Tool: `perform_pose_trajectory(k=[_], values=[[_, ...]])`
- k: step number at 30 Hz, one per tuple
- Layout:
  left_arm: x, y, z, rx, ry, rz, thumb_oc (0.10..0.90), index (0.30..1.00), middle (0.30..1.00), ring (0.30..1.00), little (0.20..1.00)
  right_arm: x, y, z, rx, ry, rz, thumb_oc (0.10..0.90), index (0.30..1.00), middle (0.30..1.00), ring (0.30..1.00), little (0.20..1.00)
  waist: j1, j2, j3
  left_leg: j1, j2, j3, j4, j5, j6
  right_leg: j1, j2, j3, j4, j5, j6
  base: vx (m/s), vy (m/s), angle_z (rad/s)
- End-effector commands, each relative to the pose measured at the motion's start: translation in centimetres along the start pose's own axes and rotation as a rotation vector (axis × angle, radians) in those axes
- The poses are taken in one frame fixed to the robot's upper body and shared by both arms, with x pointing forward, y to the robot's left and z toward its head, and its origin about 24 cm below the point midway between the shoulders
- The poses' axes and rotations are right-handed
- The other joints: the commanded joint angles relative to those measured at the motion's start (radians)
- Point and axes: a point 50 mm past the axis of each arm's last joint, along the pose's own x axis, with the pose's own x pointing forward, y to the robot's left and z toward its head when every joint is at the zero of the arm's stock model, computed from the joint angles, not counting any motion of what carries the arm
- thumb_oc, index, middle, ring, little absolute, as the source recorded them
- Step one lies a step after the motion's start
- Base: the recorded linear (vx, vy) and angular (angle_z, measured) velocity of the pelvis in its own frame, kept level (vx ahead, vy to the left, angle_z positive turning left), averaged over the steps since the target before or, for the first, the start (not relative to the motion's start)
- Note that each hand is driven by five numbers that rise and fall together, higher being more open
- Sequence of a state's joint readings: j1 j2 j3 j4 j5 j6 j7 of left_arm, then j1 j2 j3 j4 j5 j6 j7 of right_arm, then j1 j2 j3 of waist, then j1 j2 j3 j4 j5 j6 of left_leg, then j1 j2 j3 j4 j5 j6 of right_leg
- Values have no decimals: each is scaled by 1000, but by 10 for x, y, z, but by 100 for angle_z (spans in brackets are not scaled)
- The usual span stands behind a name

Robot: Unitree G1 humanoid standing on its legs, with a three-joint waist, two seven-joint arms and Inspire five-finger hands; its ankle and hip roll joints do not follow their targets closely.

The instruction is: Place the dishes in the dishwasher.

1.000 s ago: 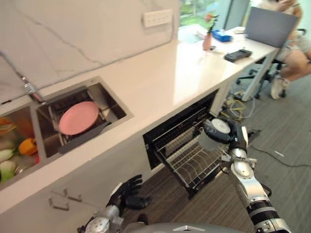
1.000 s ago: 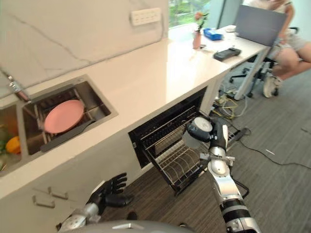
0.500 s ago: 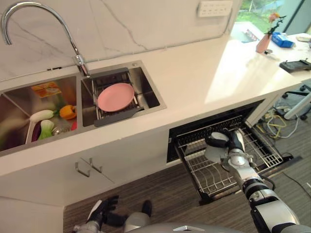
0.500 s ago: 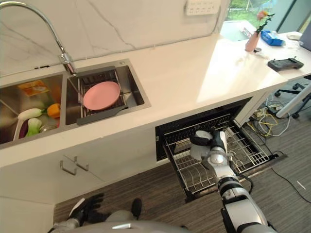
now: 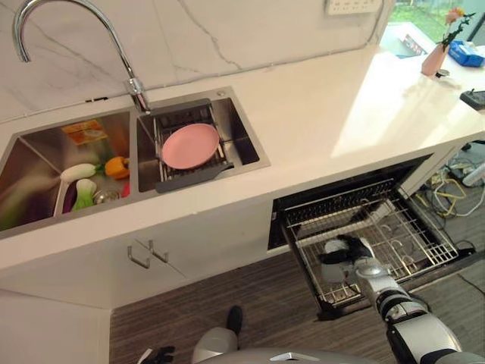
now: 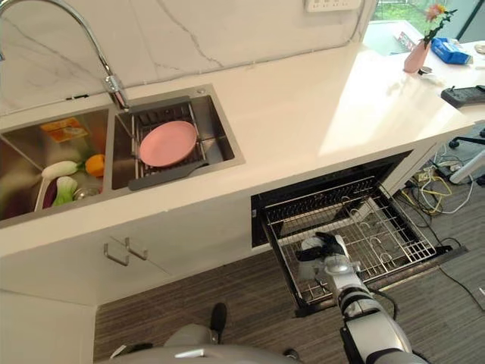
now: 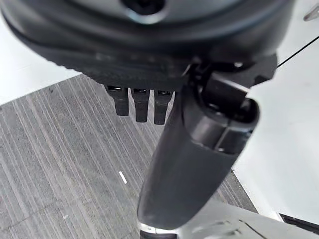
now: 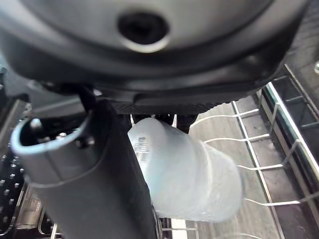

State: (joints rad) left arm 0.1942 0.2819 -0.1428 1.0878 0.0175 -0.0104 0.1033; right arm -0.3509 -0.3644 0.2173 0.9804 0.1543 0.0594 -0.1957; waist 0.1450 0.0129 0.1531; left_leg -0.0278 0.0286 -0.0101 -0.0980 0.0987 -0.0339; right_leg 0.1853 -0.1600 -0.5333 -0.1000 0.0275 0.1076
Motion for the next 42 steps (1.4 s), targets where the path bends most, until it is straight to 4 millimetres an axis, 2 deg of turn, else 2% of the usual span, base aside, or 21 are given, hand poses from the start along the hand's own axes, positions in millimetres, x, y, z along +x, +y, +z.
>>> perform_pose_trajectory(k=[1,7,11,12,14,15,19,20,22,23,25,26,27,31,32,34,36,38,40,41,42], values=[[1,-4,-8,-6,70,76,800,900,900,900,900,-13,-43,72,51,-418,-147,800,900,900,900,900,0,23,-49,72,70,72,11,-55,-76,-7,-19,59,13,-57,22,8,-33,-7],[1,-8,-10,-27,97,64,800,900,900,900,900,-32,-47,74,121,-519,-127,800,900,900,900,900,-25,21,-54,84,86,85,11,-54,-81,-9,-7,77,13,-66,13,-8,-41,-7],[1,-14,-10,-73,110,52,800,900,900,900,900,-53,-48,78,205,-623,-132,800,900,900,900,900,-54,25,-54,98,108,103,11,-48,-86,-13,18,112,13,-80,0,-9,-87,-16],[1,-17,-8,-97,107,53,800,900,900,900,900,-66,-51,80,254,-685,-166,800,900,900,900,900,-68,30,-51,100,118,107,11,-41,-90,-16,29,121,13,-86,-6,-3,-81,-17],[1,-17,-8,-104,109,55,800,900,900,900,900,-73,-53,82,277,-716,-186,800,900,900,900,900,-74,31,-52,94,122,106,11,-35,-91,-22,32,124,13,-86,-8,-11,-88,-12],[0,-20,-11,-124,126,60,800,900,900,900,900,-85,-52,83,308,-766,-198,800,900,900,900,900,-90,38,-49,94,134,113,11,-28,-97,-28,44,135,13,-92,-12,-5,-128,-13],[-3,-27,-17,-149,141,56,800,900,900,900,900,-103,-49,85,306,-835,-188,800,900,900,900,900,-105,48,-43,100,151,123,11,-19,-105,-35,65,158,13,-101,-19,-1,-94,-16],[-3,-28,-19,-174,152,62,800,900,900,900,900,-110,-47,89,320,-873,-176,800,900,900,900,900,-112,49,-30,100,158,129,27,-16,-108,-36,71,171,13,-105,-22,-55,-64,-21],[-3,-30,-17,-208,155,66,800,900,900,900,900,-119,-47,90,315,-911,-169,800,900,900,900,900,-127,41,-1,27,162,140,155,-30,-108,-39,61,174,13,-107,-27,-129,-74,-11],[-2,-31,-13,-220,144,73,800,900,900,900,900,-125,-48,92,299,-939,-168,800,900,900,900,900,-136,37,17,-6,163,169,210,-31,-108,-34,52,169,14,-110,-30,-146,-24,9],[-2,-33,-11,-211,145,77,800,900,900,900,900,-130,-50,97,289,-971,-158,800,900,900,900,900,-174,29,24,-28,214,320,268,-37,-121,-22,37,152,13,-132,-27,-29,53,43],[-2,-34,-11,-200,142,76,800,900,900,900,900,-130,-48,99,283,-977,-141,800,900,900,900,900,-184,33,24,-21,244,373,262,-23,-124,-23,30,150,13,-132,-22,43,144,41],[-3,-34,-11,-182,139,73,800,900,900,900,900,-131,-47,102,283,-987,-126,800,900,900,900,900,-188,41,23,-10,260,388,238,-5,-131,-23,26,152,14,-130,-15,20,212,17],[-2,-33,-13,-142,155,60,800,900,900,900,900,-128,-43,107,413,-994,-3,800,900,900,900,900,-196,59,1,31,292,329,87,49,-152,-31,-4,160,15,-113,21,50,320,8],[-2,-33,-17,-158,184,53,800,900,900,900,900,-126,-45,104,456,-979,16,800,900,900,900,900,-202,70,-19,62,294,333,33,55,-141,-42,-24,141,18,-86,31,-14,333,9],[-2,-33,-17,-150,187,49,800,900,900,900,900,-126,-48,102,470,-980,1,800,900,900,900,900,-208,73,-39,83,291,336,16,31,-152,-31,-38,135,19,-93,46,70,305,9],[1,-35,-6,-134,153,23,800,900,900,900,900,-128,-54,104,478,-993,-19,800,900,900,900,900,-213,76,-60,83,254,336,11,3,-143,-28,-83,109,30,-62,66,73,463,26],[2,-37,4,-99,120,-6,800,900,900,900,900,-128,-60,106,481,-1004,-62,800,900,900,900,900,-211,68,-74,89,187,323,11,-36,-112,-28,-157,97,62,-33,88,75,525,44],[6,-35,20,-36,64,-26,800,900,900,900,900,-128,-62,110,471,-1019,-98,800,900,900,900,900,-206,52,-77,97,119,315,11,-77,-72,-47,-233,98,163,-20,95,82,536,62],[7,-33,28,-17,40,-24,800,900,900,900,900,-128,-62,112,467,-1024,-113,800,900,900,900,900,-206,43,-67,106,89,309,11,-96,-45,-79,-266,123,255,-6,87,88,619,76],[8,-30,36,-24,18,-17,800,900,900,900,900,-129,-58,118,461,-1042,-108,800,900,900,900,900,-210,45,-50,130,60,299,11,-121,-10,-132,-305,147,407,45,82,65,456,64]])
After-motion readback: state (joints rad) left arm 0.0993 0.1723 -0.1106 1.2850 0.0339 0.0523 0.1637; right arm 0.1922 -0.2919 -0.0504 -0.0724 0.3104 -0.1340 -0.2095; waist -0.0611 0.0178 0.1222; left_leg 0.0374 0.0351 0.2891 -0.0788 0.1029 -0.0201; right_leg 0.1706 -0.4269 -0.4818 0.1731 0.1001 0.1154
